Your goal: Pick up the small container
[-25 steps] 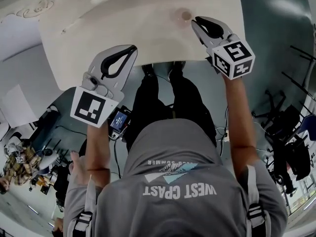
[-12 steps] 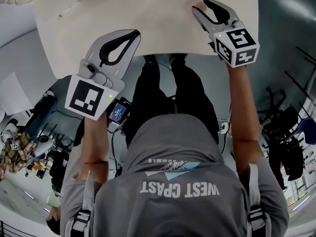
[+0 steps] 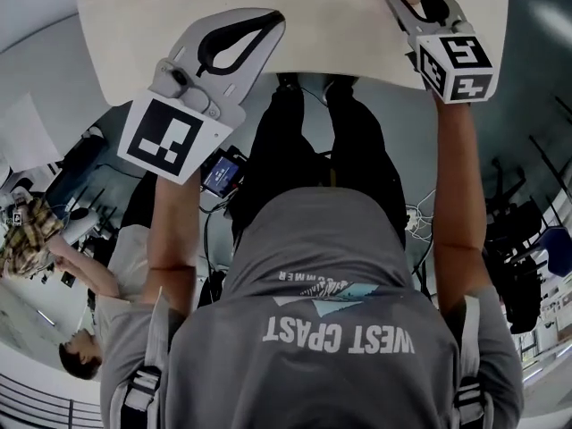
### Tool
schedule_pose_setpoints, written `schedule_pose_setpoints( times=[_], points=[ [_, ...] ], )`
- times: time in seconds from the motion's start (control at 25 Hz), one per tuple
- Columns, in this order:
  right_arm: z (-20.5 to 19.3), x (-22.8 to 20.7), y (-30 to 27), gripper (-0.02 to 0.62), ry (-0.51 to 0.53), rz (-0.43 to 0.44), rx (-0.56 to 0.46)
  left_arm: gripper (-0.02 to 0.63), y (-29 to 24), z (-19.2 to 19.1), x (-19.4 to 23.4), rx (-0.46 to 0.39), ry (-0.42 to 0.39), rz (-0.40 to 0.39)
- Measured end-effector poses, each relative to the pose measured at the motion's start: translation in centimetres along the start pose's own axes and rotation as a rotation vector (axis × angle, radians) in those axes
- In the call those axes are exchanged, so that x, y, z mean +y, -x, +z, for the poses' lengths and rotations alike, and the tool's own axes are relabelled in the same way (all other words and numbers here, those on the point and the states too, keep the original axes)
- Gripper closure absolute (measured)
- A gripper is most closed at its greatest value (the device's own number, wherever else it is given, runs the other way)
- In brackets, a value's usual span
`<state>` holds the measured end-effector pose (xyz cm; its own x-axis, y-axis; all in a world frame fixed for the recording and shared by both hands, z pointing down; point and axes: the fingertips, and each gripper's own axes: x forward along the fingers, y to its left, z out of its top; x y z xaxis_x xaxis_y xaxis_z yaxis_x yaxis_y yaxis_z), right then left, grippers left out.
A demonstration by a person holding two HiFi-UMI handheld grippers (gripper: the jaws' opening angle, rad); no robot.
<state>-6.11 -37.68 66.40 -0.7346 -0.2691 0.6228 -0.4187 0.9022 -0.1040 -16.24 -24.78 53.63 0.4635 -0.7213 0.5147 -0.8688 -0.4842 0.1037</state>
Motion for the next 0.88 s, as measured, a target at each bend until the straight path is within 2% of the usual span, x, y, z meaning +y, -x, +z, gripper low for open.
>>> schedule_pose_setpoints(
  times=[0.12, 0.48, 0.88],
  points=[
    [-0.2, -0.1, 0.2, 0.464, 0.025, -0.025, 0.013, 0.603, 0.1, 0.3, 0.0, -0.010, -0.005, 0.004],
    [0.5, 0.5, 4.4, 0.466, -0.051, -0.047, -0.001, 0.603, 2.3, 2.4, -0.4, -0.030, -0.039, 0.024],
    [5.6, 2.6, 12.9, 0.466, -0.042, -0.091, -0.096, 0.603, 6.3, 6.5, -3.2, -0.086, -0.105, 0.029]
  ],
)
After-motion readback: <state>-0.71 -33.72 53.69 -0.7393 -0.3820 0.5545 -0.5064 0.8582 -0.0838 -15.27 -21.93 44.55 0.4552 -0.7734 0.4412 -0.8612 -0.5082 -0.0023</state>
